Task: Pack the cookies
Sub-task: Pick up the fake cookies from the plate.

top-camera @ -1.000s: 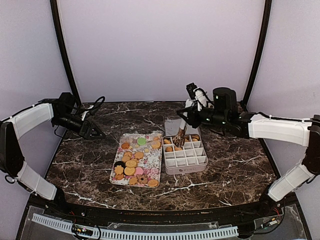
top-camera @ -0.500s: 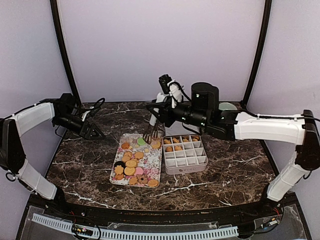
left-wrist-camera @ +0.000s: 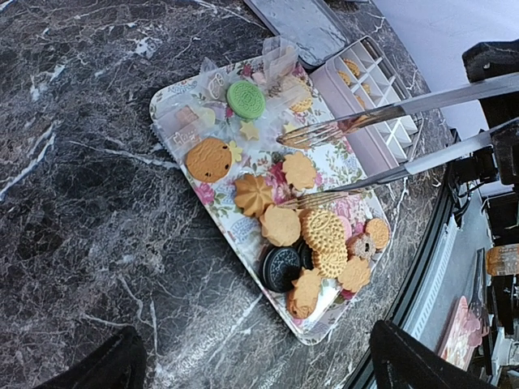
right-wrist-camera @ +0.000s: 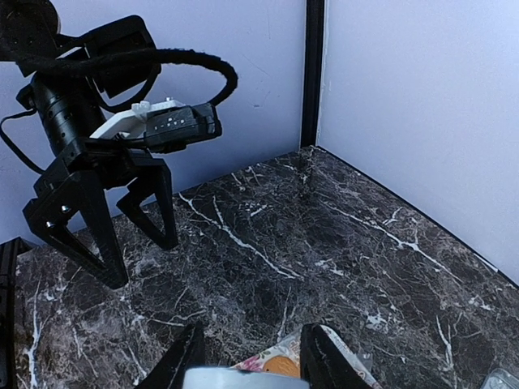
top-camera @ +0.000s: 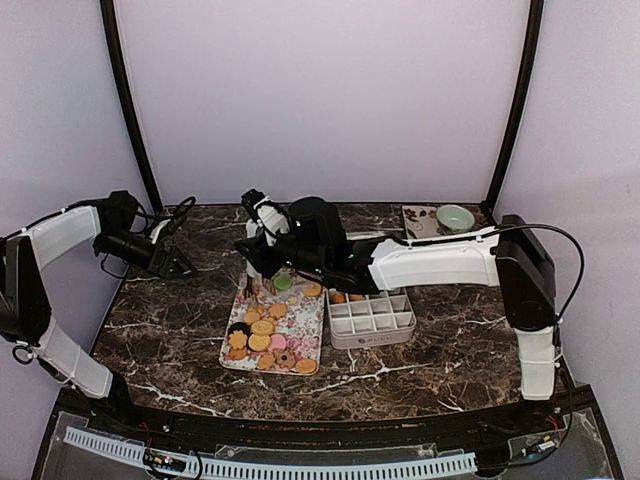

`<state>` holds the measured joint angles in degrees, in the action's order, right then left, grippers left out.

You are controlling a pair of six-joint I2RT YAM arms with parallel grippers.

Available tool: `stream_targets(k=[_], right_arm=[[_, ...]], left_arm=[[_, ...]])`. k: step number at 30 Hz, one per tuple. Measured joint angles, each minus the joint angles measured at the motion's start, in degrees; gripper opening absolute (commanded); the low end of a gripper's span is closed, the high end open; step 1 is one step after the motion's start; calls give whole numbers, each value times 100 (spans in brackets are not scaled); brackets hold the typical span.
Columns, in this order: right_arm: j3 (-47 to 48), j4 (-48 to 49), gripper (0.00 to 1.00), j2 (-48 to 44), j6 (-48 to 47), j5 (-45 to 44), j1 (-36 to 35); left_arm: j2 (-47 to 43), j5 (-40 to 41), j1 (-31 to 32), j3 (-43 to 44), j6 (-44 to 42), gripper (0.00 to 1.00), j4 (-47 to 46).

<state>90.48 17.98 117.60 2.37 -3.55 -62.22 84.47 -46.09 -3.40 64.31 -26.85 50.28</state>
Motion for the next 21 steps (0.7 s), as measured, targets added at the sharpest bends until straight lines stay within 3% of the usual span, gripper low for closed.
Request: stream_targets(k=[7, 21], right_arm=[[522, -4, 41, 505, -4, -101, -4], [651, 74, 39, 793, 2, -210, -216]], left_arm=[[-11, -31, -61, -90, -131, 99, 68], [-26, -140, -63, -96, -146, 99, 85]])
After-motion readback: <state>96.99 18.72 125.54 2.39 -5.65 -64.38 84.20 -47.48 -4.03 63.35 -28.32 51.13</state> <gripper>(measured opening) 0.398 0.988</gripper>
